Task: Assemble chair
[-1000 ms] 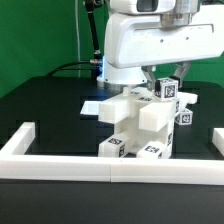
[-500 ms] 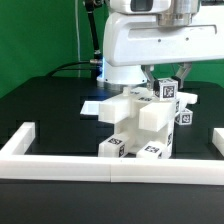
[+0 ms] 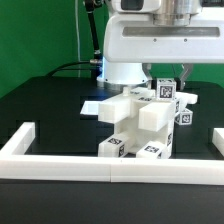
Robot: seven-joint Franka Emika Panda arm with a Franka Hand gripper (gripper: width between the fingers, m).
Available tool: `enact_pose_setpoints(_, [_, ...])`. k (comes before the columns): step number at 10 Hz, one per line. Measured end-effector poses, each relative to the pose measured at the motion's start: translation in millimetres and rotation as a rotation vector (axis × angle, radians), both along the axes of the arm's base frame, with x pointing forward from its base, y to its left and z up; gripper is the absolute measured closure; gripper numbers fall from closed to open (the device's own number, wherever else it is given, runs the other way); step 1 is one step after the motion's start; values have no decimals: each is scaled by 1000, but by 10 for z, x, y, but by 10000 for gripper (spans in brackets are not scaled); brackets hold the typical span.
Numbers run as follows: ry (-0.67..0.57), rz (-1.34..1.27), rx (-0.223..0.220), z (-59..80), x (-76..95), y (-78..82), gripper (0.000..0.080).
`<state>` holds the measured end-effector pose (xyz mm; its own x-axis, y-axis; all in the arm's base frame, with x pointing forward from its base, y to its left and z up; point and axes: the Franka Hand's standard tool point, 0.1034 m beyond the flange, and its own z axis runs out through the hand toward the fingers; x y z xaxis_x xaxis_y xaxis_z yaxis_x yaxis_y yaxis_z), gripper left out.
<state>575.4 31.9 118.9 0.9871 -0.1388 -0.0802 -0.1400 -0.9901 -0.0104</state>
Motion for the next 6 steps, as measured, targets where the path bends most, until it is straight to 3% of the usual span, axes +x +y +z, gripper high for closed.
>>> enact_pose_setpoints(6, [9,-384,-29,-1,-1,16,511])
